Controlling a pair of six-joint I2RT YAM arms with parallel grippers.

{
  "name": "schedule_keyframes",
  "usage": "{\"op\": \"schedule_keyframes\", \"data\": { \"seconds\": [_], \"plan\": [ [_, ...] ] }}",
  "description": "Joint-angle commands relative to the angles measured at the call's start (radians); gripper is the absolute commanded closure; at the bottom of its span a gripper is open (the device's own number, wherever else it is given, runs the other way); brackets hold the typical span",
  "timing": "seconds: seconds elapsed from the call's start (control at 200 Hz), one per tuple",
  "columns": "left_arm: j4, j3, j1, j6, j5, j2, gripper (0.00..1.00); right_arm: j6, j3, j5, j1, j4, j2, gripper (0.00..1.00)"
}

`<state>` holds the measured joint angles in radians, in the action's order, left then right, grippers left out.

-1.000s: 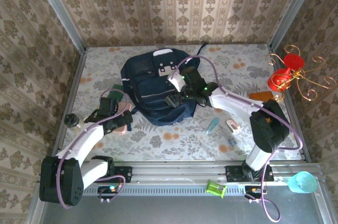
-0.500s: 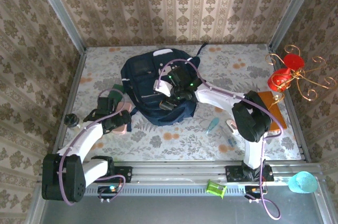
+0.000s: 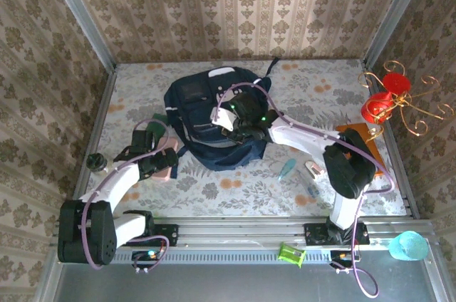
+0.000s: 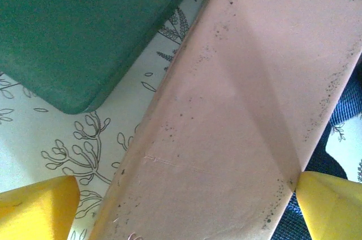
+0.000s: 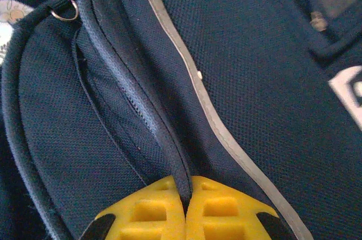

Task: Pack the student bag

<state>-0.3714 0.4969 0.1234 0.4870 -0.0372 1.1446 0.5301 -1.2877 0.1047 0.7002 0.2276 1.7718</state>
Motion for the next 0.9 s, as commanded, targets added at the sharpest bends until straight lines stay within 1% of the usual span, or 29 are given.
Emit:
{"op": "schedule_keyframes", "data": {
  "seconds": [0.0,0.115,0.275,0.43,0.59,0.685,0.8,0.895],
  "plan": [
    [0.026,-0.002,-0.003,0.000,-0.020,0.031,0.02,-0.064,0.016,-0.044,-0.005,0.025,-0.087,1.00],
    [0.042,0.009,0.003,-0.008,-0.027,0.069,0.00,-0.076,0.017,-0.036,-0.005,0.030,-0.085,1.00],
    [0.055,0.043,0.016,-0.025,-0.018,0.137,0.00,-0.088,0.013,-0.039,-0.006,0.037,-0.062,1.00],
    [0.069,0.071,0.022,-0.040,-0.012,0.191,0.11,-0.101,0.013,-0.032,-0.005,0.042,-0.066,1.00],
    [0.086,0.081,0.036,-0.051,-0.056,0.239,0.22,-0.138,-0.004,-0.004,-0.005,0.036,-0.093,1.00],
    [0.097,0.073,0.049,-0.048,-0.068,0.241,0.32,-0.162,-0.034,-0.011,-0.007,0.044,-0.099,1.00],
    [0.090,0.057,0.056,-0.040,-0.045,0.174,0.44,-0.184,-0.074,-0.034,-0.007,0.060,-0.101,1.00],
    [0.065,0.052,0.068,-0.028,-0.027,0.060,0.48,-0.197,-0.110,-0.056,-0.007,0.086,-0.096,1.00]
  ]
}}
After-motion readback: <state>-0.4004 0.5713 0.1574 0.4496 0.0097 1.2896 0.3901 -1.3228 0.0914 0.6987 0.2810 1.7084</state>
